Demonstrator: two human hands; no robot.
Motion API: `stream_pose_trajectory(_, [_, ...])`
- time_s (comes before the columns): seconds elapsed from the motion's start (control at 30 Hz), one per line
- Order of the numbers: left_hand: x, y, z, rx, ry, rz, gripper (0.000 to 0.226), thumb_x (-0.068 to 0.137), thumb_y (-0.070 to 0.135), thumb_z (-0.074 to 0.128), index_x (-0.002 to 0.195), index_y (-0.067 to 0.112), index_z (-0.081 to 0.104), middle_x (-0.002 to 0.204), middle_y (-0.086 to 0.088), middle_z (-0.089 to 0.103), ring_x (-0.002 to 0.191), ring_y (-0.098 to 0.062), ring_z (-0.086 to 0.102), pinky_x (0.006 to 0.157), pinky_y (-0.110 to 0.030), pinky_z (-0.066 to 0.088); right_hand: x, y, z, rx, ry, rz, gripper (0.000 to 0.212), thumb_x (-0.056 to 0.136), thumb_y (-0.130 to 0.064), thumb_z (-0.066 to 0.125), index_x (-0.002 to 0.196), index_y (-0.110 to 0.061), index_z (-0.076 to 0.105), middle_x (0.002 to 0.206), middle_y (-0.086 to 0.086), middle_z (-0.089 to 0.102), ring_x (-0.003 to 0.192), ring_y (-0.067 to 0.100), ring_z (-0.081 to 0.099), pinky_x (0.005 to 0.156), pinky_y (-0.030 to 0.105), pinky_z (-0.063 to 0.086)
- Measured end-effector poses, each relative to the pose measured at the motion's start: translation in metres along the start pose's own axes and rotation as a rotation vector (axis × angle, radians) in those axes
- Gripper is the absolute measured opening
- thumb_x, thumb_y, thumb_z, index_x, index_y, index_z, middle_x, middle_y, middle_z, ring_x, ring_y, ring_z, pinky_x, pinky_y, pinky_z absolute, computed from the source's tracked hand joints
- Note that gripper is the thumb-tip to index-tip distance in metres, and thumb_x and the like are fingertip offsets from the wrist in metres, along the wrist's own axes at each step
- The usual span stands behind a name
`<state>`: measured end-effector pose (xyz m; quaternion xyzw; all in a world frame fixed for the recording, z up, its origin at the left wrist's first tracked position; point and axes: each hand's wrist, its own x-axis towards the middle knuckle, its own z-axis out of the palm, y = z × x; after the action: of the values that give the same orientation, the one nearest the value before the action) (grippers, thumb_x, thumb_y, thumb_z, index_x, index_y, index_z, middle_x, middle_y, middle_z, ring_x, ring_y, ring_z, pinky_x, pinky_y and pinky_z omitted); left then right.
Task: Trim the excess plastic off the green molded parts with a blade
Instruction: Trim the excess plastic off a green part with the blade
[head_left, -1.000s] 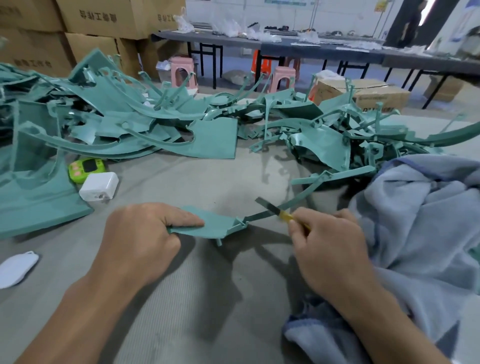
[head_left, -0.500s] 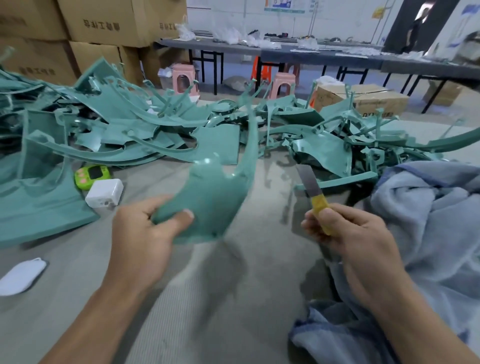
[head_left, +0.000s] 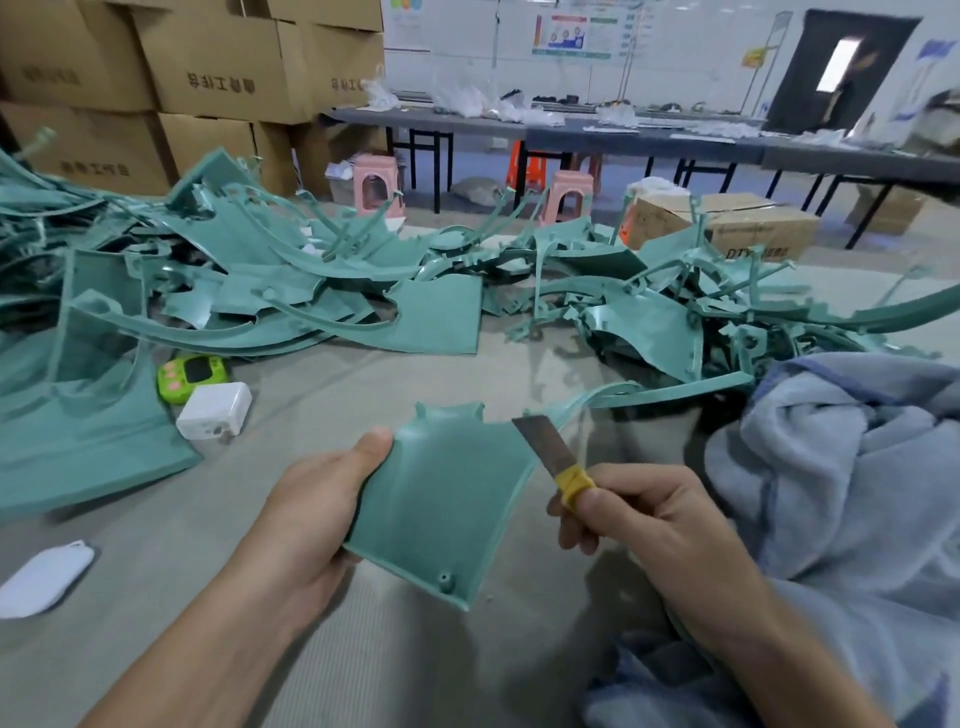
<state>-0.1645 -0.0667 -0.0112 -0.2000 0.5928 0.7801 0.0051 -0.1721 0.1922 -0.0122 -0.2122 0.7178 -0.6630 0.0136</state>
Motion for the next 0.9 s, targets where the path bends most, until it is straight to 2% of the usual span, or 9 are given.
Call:
stream_pose_trajectory(0.1, [-0.001,0.004,-0.003,0.016,-0.05,0.006,0.033,0.077,0.046,0.072,0.081,0.015,0.083,0.093,-0.017,0.078,0.071,-0.024,0.074,0.07,-0.035,0.054,0.003,0.003,0.0,-0.037,0.04,0.009,0.018,0.095,-0.013,0.068,0.083,-0.012,0.08,0.066,0.013,0.07,0.06,0.016,0.057,0.058,0.023,0.047])
stream_pose_trajectory(0.27, [0.005,0.015,-0.014,0.014,0.015,0.026,0.03,0.091,0.038,0.068,0.078,0.016,0.083,0.09,-0.015,0.078,0.064,-0.022,0.073,0.064,-0.032,0.054,0.008,0.017,-0.018,-0.062,0.499,0.09,0.025,0.096,-0.007,0.065,0.078,-0.016,0.079,0.066,0.019,0.067,0.058,0.022,0.053,0.057,0.032,0.043])
stream_pose_trajectory(0.37, [0.005,0.015,-0.016,0.034,0.005,0.032,0.03,0.09,0.035,0.069,0.076,0.011,0.082,0.087,-0.018,0.077,0.059,-0.022,0.071,0.049,-0.027,0.054,0.003,0.01,-0.009,-0.062,0.218,-0.063,0.015,0.092,-0.02,0.069,0.082,-0.016,0.079,0.066,0.01,0.07,0.056,0.013,0.056,0.053,0.021,0.046])
stream_pose_trajectory(0.43, [0.004,0.015,-0.018,0.033,-0.023,0.018,0.03,0.083,0.037,0.071,0.078,0.009,0.082,0.087,-0.02,0.077,0.061,-0.024,0.072,0.05,-0.029,0.055,0.003,0.015,-0.002,-0.169,0.107,0.007,0.02,0.089,-0.035,0.068,0.079,-0.021,0.079,0.065,0.006,0.069,0.053,0.013,0.054,0.051,0.024,0.044])
stream_pose_trajectory(0.6, [0.006,0.018,-0.025,0.002,-0.027,0.014,0.033,0.081,0.036,0.071,0.082,0.005,0.081,0.085,-0.02,0.076,0.057,-0.024,0.071,0.046,-0.027,0.054,0.015,0.029,-0.022,-0.198,0.596,0.193,0.03,0.098,-0.014,0.062,0.073,-0.022,0.076,0.056,0.007,0.063,0.048,0.016,0.047,0.05,0.031,0.037])
stream_pose_trajectory(0.67, [0.006,0.017,-0.025,-0.006,-0.022,0.021,0.039,0.075,0.038,0.072,0.085,0.001,0.079,0.084,-0.021,0.076,0.056,-0.025,0.07,0.046,-0.027,0.054,0.013,0.02,-0.02,-0.074,0.559,0.042,0.028,0.098,-0.01,0.063,0.075,-0.019,0.076,0.056,0.009,0.06,0.046,0.012,0.045,0.044,0.022,0.034])
stream_pose_trajectory(0.73, [0.006,0.014,-0.024,0.0,-0.022,0.022,0.039,0.073,0.039,0.072,0.084,0.002,0.08,0.086,-0.022,0.076,0.057,-0.025,0.071,0.047,-0.028,0.055,0.006,0.013,-0.009,-0.04,0.321,-0.074,0.019,0.094,-0.02,0.066,0.078,-0.016,0.076,0.059,0.011,0.062,0.049,0.011,0.048,0.045,0.02,0.037])
stream_pose_trajectory(0.8, [0.004,0.015,-0.024,0.009,-0.044,0.01,0.038,0.073,0.04,0.073,0.083,0.004,0.081,0.084,-0.022,0.076,0.055,-0.026,0.07,0.045,-0.028,0.054,0.0,0.01,0.003,-0.124,0.097,-0.032,0.024,0.089,-0.035,0.065,0.077,-0.016,0.074,0.06,0.011,0.063,0.05,0.015,0.049,0.046,0.026,0.038])
stream_pose_trajectory(0.9, [0.003,0.018,-0.027,0.004,-0.073,-0.011,0.037,0.072,0.039,0.072,0.083,0.005,0.081,0.083,-0.021,0.076,0.055,-0.025,0.071,0.043,-0.028,0.054,0.007,0.02,-0.003,-0.214,0.314,0.118,0.026,0.093,-0.029,0.065,0.073,-0.014,0.073,0.056,0.009,0.062,0.049,0.019,0.047,0.05,0.034,0.036])
